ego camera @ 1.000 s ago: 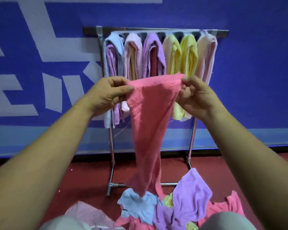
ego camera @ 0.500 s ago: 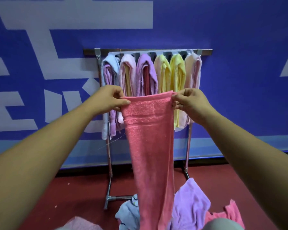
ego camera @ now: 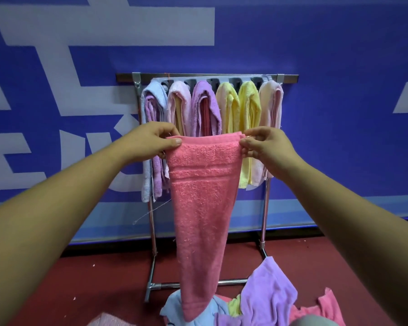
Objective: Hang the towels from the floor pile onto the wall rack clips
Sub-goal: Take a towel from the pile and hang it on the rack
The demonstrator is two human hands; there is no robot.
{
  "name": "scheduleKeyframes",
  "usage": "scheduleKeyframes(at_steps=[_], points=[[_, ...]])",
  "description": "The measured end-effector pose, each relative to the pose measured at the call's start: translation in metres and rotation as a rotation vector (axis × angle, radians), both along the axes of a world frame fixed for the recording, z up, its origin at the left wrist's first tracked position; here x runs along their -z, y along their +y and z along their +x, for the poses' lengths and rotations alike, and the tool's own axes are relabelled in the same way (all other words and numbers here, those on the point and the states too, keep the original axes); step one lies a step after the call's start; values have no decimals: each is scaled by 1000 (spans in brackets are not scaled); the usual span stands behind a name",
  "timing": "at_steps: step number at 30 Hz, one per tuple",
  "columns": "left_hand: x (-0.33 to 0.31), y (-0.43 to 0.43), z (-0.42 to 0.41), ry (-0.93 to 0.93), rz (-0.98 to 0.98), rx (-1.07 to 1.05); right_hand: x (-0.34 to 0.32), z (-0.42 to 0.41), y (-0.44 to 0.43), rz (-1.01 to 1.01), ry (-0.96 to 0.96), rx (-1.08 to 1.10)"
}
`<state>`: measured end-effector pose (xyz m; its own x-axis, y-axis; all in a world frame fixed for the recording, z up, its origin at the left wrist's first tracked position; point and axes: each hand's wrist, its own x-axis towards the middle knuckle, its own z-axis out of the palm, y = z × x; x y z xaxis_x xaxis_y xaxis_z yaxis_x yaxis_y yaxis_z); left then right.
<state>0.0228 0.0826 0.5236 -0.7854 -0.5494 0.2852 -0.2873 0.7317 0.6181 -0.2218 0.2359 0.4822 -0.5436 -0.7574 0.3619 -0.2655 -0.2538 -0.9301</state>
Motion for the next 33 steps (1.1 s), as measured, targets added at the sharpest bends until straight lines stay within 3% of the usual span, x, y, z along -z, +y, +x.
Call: scheduleKeyframes(at_steps=[2,6,10,14,23,33], points=[[0,4,4,-89,33,95,1,-1,-1,31,-3,4],[0,21,6,-126,306,332,3,0,-6,42,-27,-4],[-5,36,2,-242,246,439,5,4,-14,27,-53,-24],[-3,41,0,-277,331,515,7,10,-16,3,-84,-28],[2,35,-13,107,-129,116,5,35,-14,-40,-36,-113],[7,35,-20,210,-175,-66,1,61,-15,-14,60,-328]])
